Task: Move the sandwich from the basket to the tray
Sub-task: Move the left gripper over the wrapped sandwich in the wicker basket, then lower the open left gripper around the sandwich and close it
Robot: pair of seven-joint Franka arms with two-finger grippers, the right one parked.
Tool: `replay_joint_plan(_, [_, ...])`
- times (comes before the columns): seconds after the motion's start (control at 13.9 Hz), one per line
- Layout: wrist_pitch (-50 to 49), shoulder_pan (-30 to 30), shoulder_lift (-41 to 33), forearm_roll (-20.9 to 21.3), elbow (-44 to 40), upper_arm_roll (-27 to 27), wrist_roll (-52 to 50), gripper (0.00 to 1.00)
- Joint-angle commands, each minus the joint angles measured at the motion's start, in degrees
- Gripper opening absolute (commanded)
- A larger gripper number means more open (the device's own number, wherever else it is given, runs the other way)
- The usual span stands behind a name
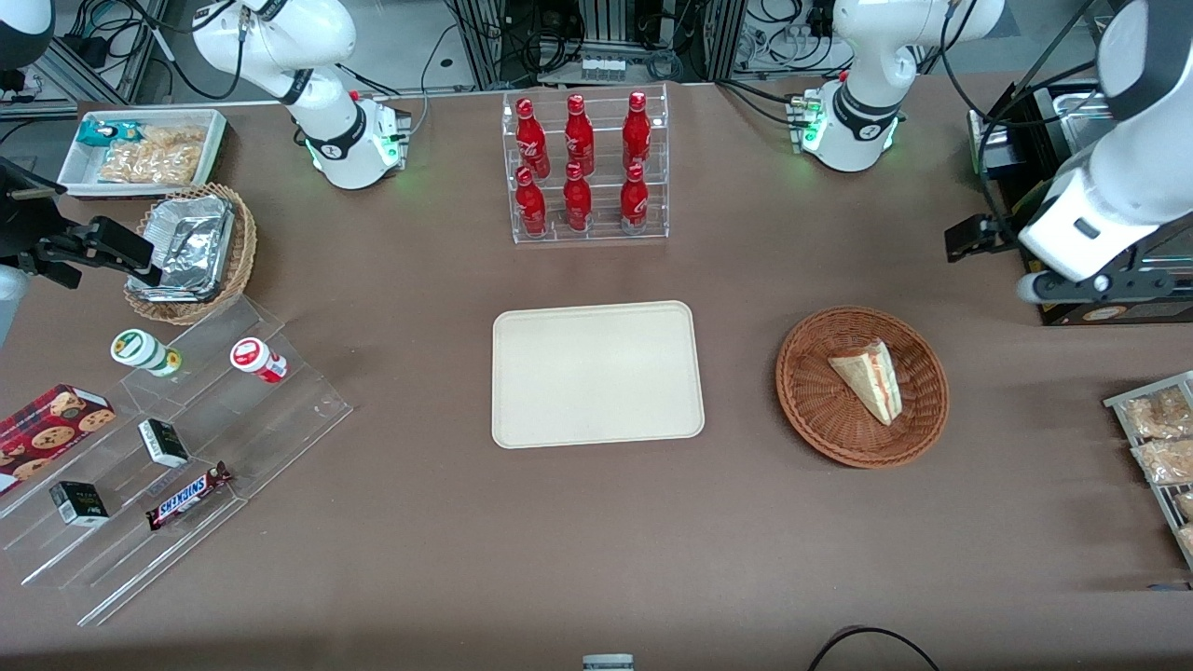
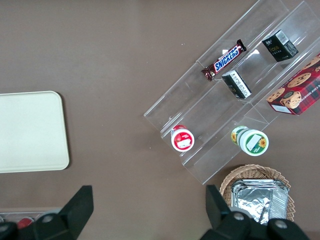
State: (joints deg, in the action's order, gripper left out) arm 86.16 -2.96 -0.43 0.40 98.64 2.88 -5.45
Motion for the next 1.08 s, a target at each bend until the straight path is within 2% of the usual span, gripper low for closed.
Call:
replay_joint_plan(0.0, [7.15,-0.20,-0.89,-0.13,7.51,-0.07,0.53,1.00])
replay_joint_plan(0.58, [34.74,-0.73,-1.06,-0.13,28.87,0.02,-0.08,1.00])
replay_joint_plan(0.79, [38.63,-0.91,-0.10,-0.13,30.74,0.02,-1.57,1.00])
replay_joint_plan(1.01, [41.70,-1.00,1.57,0.04,31.00,1.77,-11.66,1.00])
